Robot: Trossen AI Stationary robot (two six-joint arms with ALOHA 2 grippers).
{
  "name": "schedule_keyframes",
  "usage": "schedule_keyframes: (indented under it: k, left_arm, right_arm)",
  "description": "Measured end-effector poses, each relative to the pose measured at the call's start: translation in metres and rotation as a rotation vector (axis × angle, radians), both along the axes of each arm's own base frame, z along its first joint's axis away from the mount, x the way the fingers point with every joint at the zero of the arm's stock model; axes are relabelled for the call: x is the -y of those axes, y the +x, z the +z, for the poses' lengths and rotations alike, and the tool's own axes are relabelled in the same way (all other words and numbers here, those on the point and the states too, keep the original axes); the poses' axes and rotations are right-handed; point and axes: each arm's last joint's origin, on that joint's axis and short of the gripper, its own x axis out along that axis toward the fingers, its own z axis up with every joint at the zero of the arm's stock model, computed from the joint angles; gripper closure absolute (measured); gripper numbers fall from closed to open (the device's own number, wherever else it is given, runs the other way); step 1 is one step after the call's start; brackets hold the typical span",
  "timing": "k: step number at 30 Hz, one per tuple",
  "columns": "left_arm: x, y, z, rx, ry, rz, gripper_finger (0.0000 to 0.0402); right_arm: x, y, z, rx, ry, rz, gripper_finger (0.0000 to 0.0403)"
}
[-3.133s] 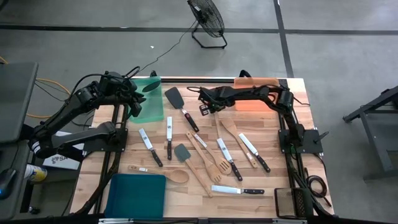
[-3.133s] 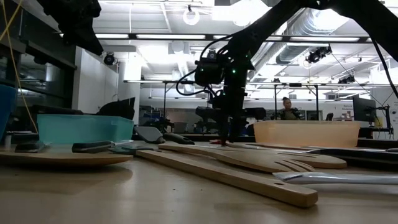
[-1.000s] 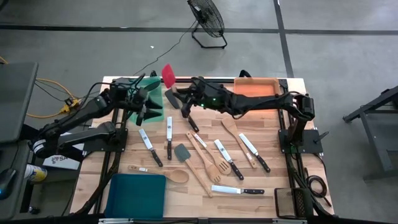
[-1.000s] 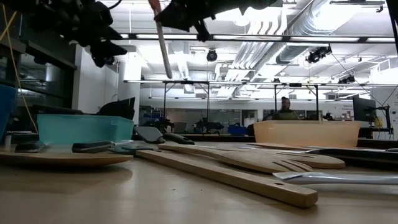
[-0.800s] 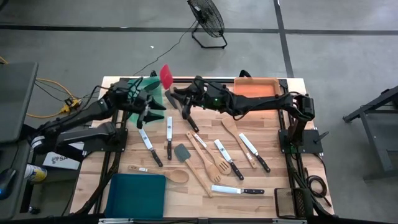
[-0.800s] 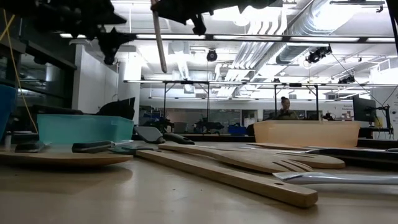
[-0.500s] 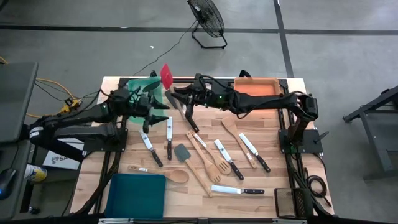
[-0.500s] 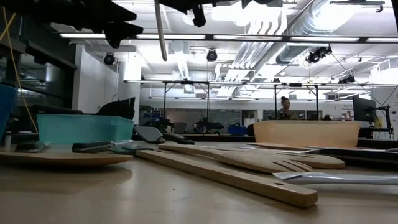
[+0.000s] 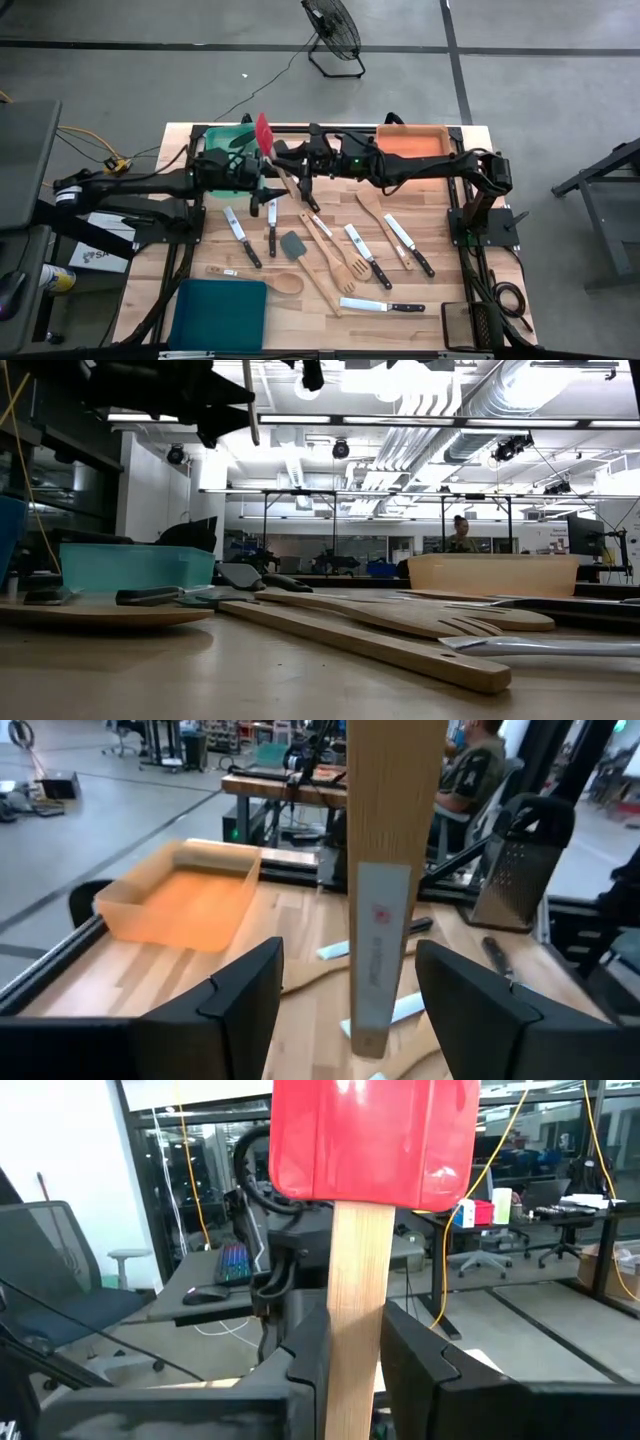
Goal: Pick & Place Kitchen Items
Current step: Put the red scraper spatula into the blue green bin
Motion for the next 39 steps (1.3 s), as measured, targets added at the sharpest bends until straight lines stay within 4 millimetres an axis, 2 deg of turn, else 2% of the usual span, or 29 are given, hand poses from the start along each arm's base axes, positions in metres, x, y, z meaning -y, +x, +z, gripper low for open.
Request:
schedule_keyframes:
  k: [4, 7, 10, 15, 24, 32, 35, 39]
  left_arm:
    - [0.0, 0.001, -0.001, 0.002, -0.033, -0.007, 0.0177]
    - [0.0, 0.001, 0.0, 0.003, -0.048, -0.008, 0.0197]
    - [0.0, 0.001, 0.0, 0.004, -0.055, -0.008, 0.0244]
    - [0.0, 0.001, 0.0, 0.003, -0.074, -0.017, 0.0349]
    - [0.0, 0.001, -0.002, -0.019, -0.082, -0.008, 0.0347]
    - [-0.001, -0.009, -0.004, -0.08, -0.108, 0.108, 0.0347]
    - [-0.001, -0.019, -0.003, -0.111, -0.107, 0.203, 0.0347]
    - [0.0, -0.039, -0.002, -0.192, -0.12, 0.355, 0.0347]
  right_arm:
    - [0.0, 0.0, 0.0, 0.002, -0.004, -0.002, 0.0345]
    - [0.0, 0.0, 0.002, 0.019, -0.007, -0.002, 0.0345]
    - [0.0, 0.0, 0.004, 0.038, -0.01, -0.003, 0.0345]
    - [0.001, -0.001, 0.004, 0.039, -0.009, -0.02, 0.0345]
    - [-0.001, 0.0, 0.002, 0.029, 0.0, -0.024, 0.0342]
    - [0.0, -0.003, 0.001, -0.023, 0.071, -0.063, 0.0198]
    - [0.0, -0.011, 0.007, -0.073, 0.092, -0.09, 0.0175]
    - [-0.003, -0.025, 0.013, -0.156, 0.122, -0.143, 0.0167]
